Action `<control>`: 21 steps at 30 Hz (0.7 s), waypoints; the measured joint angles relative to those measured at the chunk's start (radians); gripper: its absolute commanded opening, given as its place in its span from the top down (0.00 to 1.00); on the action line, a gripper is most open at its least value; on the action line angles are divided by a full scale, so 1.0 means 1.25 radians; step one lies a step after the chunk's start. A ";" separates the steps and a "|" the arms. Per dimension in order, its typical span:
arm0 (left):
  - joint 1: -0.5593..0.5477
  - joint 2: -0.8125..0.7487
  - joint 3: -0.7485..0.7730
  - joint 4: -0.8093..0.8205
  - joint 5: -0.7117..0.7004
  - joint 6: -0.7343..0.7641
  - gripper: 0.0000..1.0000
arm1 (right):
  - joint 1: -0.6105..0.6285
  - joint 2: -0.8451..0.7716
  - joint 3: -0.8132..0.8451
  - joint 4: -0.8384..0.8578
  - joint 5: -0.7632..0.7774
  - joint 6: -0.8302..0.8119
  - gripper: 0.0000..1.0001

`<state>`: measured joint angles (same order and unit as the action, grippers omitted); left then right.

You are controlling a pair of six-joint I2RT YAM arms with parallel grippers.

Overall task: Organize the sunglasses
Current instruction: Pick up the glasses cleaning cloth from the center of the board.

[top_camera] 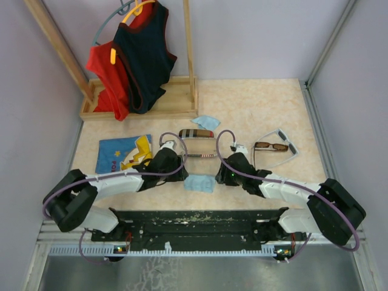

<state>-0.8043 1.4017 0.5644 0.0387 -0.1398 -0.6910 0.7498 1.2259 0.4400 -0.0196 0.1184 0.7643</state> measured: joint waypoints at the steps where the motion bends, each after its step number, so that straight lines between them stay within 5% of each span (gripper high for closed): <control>1: -0.002 0.002 0.002 0.002 0.000 -0.008 0.44 | 0.000 0.000 0.000 0.000 0.000 0.000 0.55; 21: -0.020 0.061 0.020 0.065 0.000 -0.072 0.58 | 0.000 -0.016 0.000 -0.005 0.001 0.001 0.55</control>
<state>-0.8295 1.4776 0.5888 0.1196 -0.1398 -0.7807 0.7494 1.2064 0.4400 -0.0261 0.1192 0.7650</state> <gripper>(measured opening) 0.458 0.450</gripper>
